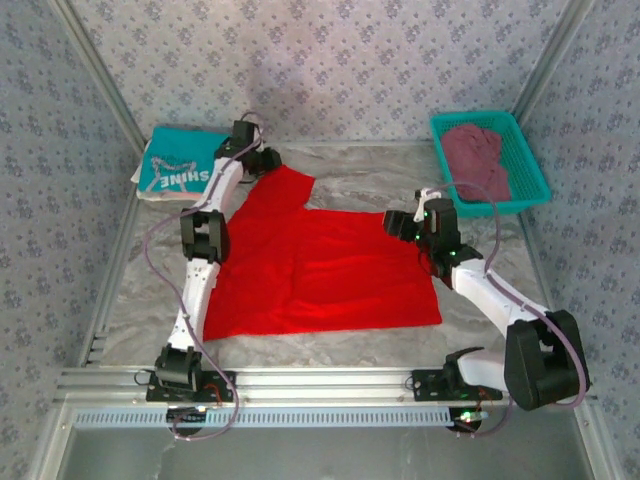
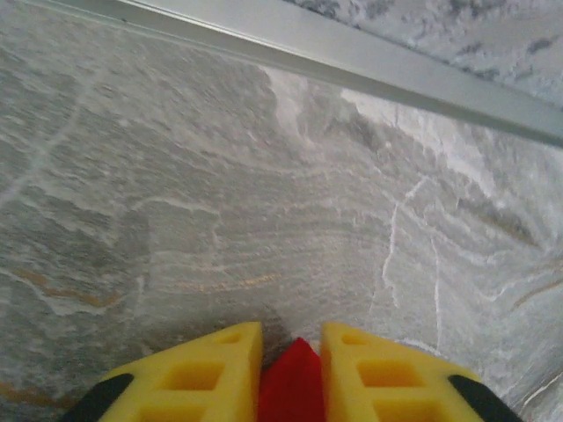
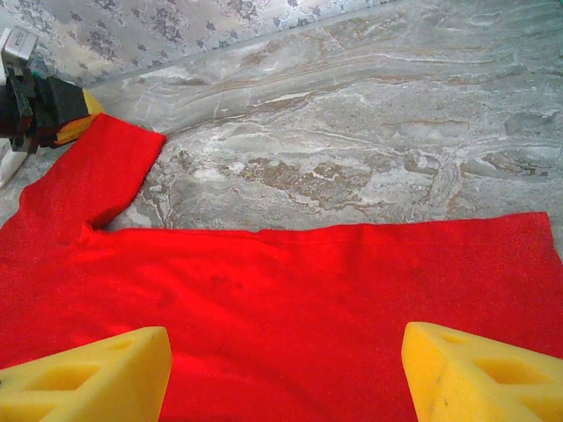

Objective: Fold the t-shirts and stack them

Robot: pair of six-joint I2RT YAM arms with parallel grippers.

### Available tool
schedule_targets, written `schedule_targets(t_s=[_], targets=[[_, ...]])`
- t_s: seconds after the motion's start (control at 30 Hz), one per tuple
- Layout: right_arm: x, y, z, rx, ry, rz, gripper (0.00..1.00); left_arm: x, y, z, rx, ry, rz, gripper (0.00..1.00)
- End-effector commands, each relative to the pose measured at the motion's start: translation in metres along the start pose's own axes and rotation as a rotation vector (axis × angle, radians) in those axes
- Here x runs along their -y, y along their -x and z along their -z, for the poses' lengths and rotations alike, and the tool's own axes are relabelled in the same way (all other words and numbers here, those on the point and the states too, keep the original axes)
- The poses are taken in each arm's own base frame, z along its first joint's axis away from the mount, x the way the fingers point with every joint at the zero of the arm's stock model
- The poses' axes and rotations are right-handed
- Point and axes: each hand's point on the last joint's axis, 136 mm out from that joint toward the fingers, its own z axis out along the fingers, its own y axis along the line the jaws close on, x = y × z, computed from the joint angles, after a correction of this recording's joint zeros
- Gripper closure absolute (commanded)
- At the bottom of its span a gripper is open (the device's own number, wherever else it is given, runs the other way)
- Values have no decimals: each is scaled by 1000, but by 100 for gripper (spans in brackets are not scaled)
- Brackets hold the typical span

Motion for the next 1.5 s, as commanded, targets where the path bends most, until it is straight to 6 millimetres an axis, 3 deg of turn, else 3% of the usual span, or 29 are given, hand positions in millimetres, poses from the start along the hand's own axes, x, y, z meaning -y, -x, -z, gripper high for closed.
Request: schedule_targets(t_s=[0.0,0.13,0.37,0.5,0.67,0.83,0.97,1.1,1.2,1.47], targets=[[-3,4,-4,-13,-2,-4,27,6,-27,-10,-87,-15,-10,86],[-2,5,-19,-48,-20,-2,27,16,-8,5,-35,-15,-46,100],[3,14,-56,-162,-91,7,27,49,40,64,93,-6,-122,100],[-1,19,-70,-183,-77,5,27,70,49,92,118,-21,-160,100],[0,20,-80,-209,-86,-2,27,84,38,105,103,-61,-180,100],[15,29,-87,-248,-167,-1,27,81,28,116,90,-40,-222,100],[42,18,-95,-350,-302,-27,28,83,12,118,27,-37,-266,100],[68,8,-102,-456,-418,-46,32,67,-4,127,29,-3,-263,100],[87,-1,-104,-519,-477,-67,36,61,-12,150,82,-32,-254,100],[125,-16,-105,-602,-609,-74,39,52,-65,190,68,-33,-278,100]])
